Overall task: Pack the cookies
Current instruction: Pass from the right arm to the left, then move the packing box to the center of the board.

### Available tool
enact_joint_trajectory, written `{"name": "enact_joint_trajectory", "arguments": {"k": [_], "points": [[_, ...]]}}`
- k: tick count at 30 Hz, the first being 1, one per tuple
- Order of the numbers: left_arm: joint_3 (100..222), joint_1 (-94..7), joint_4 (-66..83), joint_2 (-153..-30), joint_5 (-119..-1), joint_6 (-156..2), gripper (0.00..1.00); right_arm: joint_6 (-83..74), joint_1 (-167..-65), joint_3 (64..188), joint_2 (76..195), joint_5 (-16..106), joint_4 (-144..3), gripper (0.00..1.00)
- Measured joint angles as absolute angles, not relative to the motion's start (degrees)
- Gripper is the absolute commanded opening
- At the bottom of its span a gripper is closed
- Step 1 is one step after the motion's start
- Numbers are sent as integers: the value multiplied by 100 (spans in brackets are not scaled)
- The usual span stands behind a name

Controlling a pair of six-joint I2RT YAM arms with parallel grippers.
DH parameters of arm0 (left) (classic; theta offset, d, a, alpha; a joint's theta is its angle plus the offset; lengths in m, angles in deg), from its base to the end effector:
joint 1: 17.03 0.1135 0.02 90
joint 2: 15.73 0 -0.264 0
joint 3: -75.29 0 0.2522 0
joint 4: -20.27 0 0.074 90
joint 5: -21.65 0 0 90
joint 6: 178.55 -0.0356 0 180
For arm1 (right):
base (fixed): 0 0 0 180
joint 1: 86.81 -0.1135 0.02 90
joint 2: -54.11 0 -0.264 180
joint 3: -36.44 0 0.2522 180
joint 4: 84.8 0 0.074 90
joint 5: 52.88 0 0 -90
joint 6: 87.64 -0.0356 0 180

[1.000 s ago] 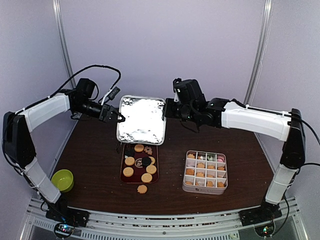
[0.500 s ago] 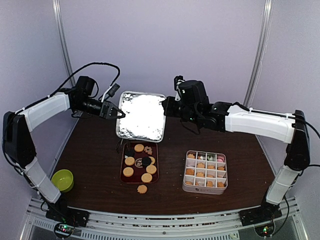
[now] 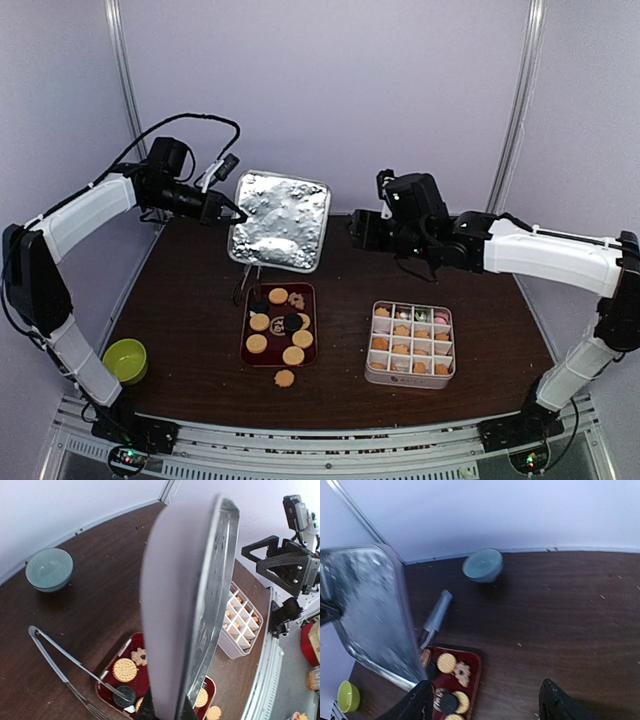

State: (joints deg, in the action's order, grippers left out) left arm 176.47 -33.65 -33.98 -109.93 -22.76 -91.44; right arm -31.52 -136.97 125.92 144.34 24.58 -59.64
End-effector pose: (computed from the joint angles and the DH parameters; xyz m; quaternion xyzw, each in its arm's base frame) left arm 0.3346 -0.1264 0.3348 0.2846 0.8222 -0.3984 0.2903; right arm 0.2437 0.2800 0.3267 -0.0619 0.8423 0.2843 0.4538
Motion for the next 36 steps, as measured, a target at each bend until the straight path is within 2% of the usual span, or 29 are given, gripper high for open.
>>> {"name": "enact_joint_trajectory", "arguments": {"k": [9,18,25,36], "points": [[18167,-3378,-3695,-10916,-3059,-10014,0,-3616,-13119,11307,12791,1870,-3271,56],[18173,-3582,-4045,-10833,-3194,-10825,0,-4237,-13052,9827,11689,1533,-1486,53],[18363,-3813,-4501,-10748,-3402,-11524,0,-4505,-13028,9126,11597,1787,-1571,52],[19087,-3890,-5210,-10634,-3806,-12458,0,-4573,-13196,8857,12684,2841,-3341,51]]}}
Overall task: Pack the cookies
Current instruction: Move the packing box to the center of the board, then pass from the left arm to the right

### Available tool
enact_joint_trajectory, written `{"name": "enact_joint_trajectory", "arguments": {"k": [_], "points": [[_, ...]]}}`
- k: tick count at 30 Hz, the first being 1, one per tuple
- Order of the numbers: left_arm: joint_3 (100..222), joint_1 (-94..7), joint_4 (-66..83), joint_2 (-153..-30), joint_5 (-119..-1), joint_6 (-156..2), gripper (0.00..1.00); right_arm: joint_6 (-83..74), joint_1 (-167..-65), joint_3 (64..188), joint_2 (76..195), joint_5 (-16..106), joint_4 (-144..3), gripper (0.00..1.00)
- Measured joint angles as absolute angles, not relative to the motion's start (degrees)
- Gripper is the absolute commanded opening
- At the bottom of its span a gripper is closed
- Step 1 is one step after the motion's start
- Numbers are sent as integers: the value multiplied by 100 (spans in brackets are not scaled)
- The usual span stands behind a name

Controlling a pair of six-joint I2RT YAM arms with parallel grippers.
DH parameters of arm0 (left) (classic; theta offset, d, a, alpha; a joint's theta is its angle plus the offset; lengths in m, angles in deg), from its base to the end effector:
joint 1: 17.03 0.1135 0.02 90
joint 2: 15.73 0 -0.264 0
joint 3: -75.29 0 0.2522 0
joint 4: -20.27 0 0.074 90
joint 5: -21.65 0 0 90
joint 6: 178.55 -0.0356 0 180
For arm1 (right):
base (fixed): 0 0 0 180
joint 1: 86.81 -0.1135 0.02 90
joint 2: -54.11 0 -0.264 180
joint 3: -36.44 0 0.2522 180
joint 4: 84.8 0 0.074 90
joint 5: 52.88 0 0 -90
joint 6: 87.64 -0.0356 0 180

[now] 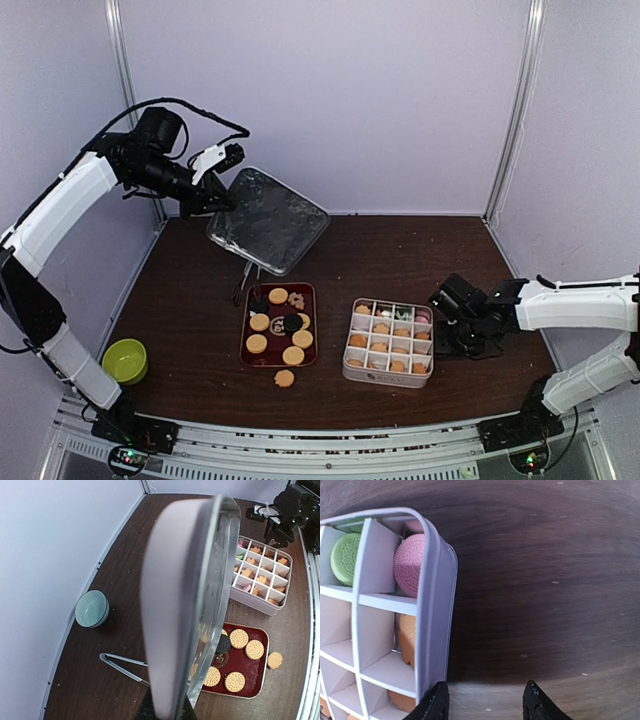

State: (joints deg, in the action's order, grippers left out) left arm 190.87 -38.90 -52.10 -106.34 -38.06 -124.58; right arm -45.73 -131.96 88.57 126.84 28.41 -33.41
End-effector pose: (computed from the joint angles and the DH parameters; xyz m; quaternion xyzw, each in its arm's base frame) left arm 0.2924 -0.1367 0.4069 0.5184 0.7410 -0.1983 0.3780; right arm 0.1530 0.1461 0.1730 0.0371 0.9842 0.0619 0.1617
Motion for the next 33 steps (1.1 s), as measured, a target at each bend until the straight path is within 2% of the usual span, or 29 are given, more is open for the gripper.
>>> {"name": "enact_joint_trajectory", "arguments": {"k": [4,10,15,19,23,33], "points": [[19087,-3905,-5323,-10534,-3835,-12593,0,-4569,-13336,9113,13250,3114,-3800,52],[18940,-4071,-5336,-10348,-3946,-13067,0,-4468,-13443,9970,13750,3282,-4062,62],[17751,-4283,-4694,-9500,-4125,-14224,0,-4276,-13388,10627,13331,3203,-3883,67],[16569,-4487,-3616,-8608,-4195,-15367,0,-4317,-13183,10890,12581,3383,-3982,70],[15625,-4799,-2095,-8033,-4147,-16418,0,-4759,-12892,10787,12148,4193,-4841,71],[14462,-5328,1715,-7880,-3981,-17459,0,-6073,-12833,10776,12977,6327,-7518,73]]}}
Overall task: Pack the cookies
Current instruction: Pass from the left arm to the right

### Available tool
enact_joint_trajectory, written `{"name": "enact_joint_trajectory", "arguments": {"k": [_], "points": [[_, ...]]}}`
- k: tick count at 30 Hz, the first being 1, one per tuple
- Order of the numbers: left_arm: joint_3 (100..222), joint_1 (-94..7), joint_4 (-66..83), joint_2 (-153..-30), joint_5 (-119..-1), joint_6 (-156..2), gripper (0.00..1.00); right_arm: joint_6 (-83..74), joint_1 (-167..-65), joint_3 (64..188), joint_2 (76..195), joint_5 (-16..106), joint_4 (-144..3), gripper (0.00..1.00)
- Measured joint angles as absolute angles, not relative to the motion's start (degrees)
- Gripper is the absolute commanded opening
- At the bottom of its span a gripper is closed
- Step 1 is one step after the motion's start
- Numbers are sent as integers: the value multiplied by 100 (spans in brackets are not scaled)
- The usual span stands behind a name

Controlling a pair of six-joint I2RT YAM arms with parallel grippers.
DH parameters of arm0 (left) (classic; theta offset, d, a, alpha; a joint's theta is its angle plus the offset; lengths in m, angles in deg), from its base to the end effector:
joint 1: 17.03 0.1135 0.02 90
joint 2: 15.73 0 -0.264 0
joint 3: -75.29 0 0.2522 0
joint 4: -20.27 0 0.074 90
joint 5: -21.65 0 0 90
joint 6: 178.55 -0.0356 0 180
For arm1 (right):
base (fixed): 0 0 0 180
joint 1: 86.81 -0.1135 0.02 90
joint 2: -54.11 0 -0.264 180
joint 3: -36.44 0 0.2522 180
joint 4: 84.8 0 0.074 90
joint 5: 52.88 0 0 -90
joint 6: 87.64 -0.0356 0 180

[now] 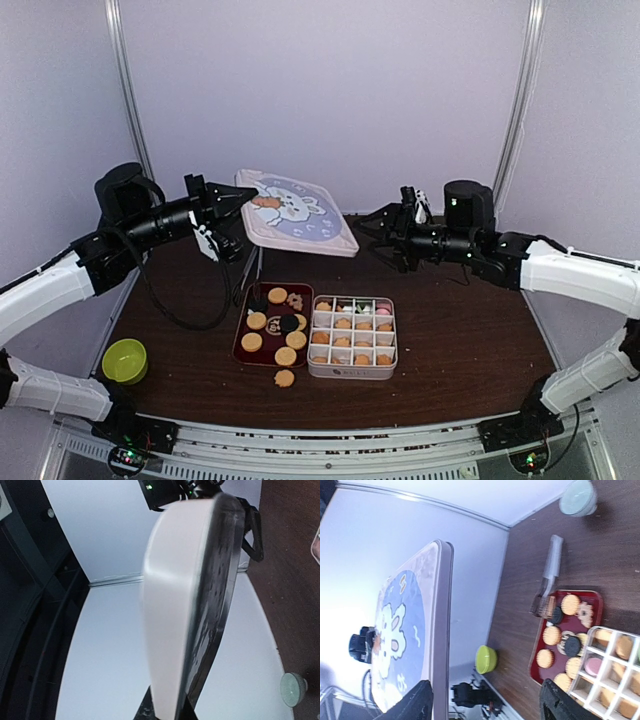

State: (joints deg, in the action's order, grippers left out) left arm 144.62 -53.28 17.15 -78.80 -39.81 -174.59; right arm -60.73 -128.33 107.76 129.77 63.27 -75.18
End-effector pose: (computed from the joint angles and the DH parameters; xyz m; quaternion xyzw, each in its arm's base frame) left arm 0.1966 -0.1652 0.3821 0.6699 0.1648 0.1426 0.7097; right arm 0.2209 0.2165 0.3246 0.0067 0.7799 0.5837 0.2258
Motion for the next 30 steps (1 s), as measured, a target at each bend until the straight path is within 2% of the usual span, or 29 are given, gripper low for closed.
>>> {"name": "enact_joint_trajectory", "arguments": {"k": [6,10,13,18,20,21,22,24,26,27,30], "points": [[14267,-5451,2626,-7867,-3935,-17719,0,-7384,-12844,10761,13687,7127,-9922,72],[14012,-5501,2945,-7828,-3806,-17885,0,-8142,-12936,10752,14008,7374,-11122,67],[13911,-5507,3030,-7828,-3771,-17981,0,-8479,-13026,10752,14135,7463,-11697,55],[13896,-5510,3354,-7826,-3765,-18038,0,-8973,-13093,10627,14319,7474,-12641,21],[13889,-5514,3441,-7828,-3769,-18044,1,-9192,-13111,10492,14380,7455,-13017,17],[13876,-5523,3478,-7830,-3774,-18053,9,-9270,-13128,10389,14393,7435,-13168,15],[13854,-5527,3496,-7830,-3767,-18064,24,-9342,-13148,10293,14395,7426,-13282,14],[13765,-5540,3496,-7836,-3780,-18140,62,-9454,-13159,10129,14402,7371,-13535,11],[13693,-5538,3468,-7867,-3824,-18213,88,-9541,-13159,10022,14402,7330,-13712,9],[13693,-5538,3382,-7882,-3868,-18283,96,-9552,-13157,9987,14399,7323,-13747,8],[13734,-5538,2858,-7882,-4014,-18453,98,-9546,-13115,9832,14349,7284,-13763,7]]}}
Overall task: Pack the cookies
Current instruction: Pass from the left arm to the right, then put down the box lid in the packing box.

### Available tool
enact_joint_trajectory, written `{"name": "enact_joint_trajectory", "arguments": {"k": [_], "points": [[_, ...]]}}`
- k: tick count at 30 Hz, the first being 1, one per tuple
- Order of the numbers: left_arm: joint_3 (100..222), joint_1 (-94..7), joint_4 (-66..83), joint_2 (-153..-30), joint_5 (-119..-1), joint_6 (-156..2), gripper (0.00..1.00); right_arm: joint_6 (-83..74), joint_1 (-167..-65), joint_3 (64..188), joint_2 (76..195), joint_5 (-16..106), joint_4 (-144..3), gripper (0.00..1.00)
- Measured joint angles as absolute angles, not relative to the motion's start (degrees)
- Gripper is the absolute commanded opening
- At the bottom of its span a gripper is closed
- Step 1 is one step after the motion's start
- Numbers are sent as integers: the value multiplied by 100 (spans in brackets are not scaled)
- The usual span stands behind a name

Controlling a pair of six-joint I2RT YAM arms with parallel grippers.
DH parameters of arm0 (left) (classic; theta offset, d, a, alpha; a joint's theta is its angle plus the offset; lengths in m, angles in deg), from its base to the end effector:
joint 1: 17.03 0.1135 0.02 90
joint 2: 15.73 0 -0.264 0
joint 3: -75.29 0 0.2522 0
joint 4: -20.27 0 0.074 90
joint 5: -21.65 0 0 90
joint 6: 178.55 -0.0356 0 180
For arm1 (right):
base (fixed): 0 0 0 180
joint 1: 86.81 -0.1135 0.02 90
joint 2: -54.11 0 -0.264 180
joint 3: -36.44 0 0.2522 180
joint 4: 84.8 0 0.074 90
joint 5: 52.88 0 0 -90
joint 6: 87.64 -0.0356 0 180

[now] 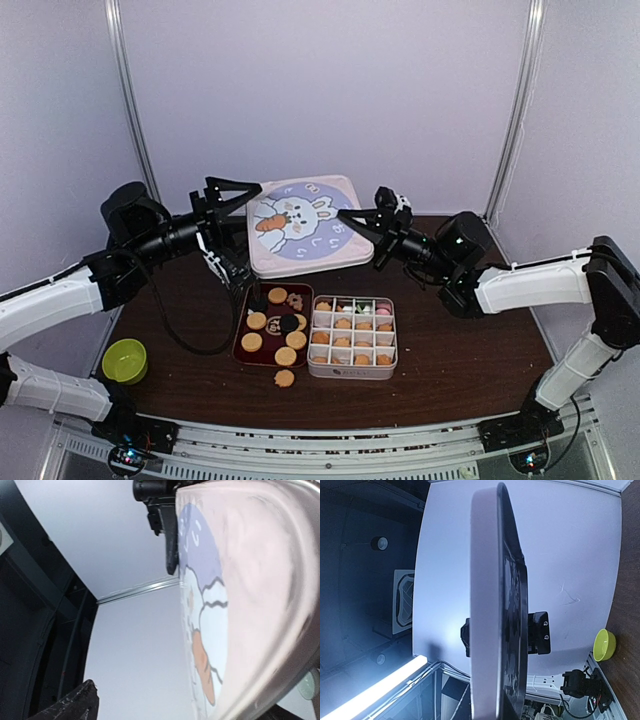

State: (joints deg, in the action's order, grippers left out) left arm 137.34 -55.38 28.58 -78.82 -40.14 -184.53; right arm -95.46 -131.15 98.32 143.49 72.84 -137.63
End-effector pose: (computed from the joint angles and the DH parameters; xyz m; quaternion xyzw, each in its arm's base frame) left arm 0.1913 -0.1728 0.3577 0.6617 0.0802 0.2097 0.7154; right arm 0.2242 0.2482 0.3051 -0.0024 0.5712 0.8140 0.1056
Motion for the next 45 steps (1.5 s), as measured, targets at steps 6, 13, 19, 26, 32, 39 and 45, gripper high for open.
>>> {"name": "enact_joint_trajectory", "arguments": {"k": [6,13,19,26,32,39,45], "points": [[14254,-5538,622,-7882,-4442,-18527,98,-9268,-12903,8929,13829,7238,-13435,4],[14654,-5538,-1901,-8175,-4770,-18138,98,-8730,-12720,7557,13453,7074,-12814,2],[15343,-5538,-3118,-9015,-4908,-17408,94,-8403,-12678,6905,13446,6910,-12447,2],[15660,-5634,-3649,-9766,-5251,-16958,84,-8287,-12663,6857,13731,6829,-12692,30],[15745,-5702,-3706,-10166,-5448,-16801,81,-8105,-12626,6807,13860,6821,-12587,51],[15808,-5842,-3645,-10357,-5581,-16733,80,-7163,-12588,7192,13011,6814,-10429,66],[15850,-5866,-3581,-10488,-5568,-16663,79,-6077,-12562,7994,12443,6794,-8113,71]]}}
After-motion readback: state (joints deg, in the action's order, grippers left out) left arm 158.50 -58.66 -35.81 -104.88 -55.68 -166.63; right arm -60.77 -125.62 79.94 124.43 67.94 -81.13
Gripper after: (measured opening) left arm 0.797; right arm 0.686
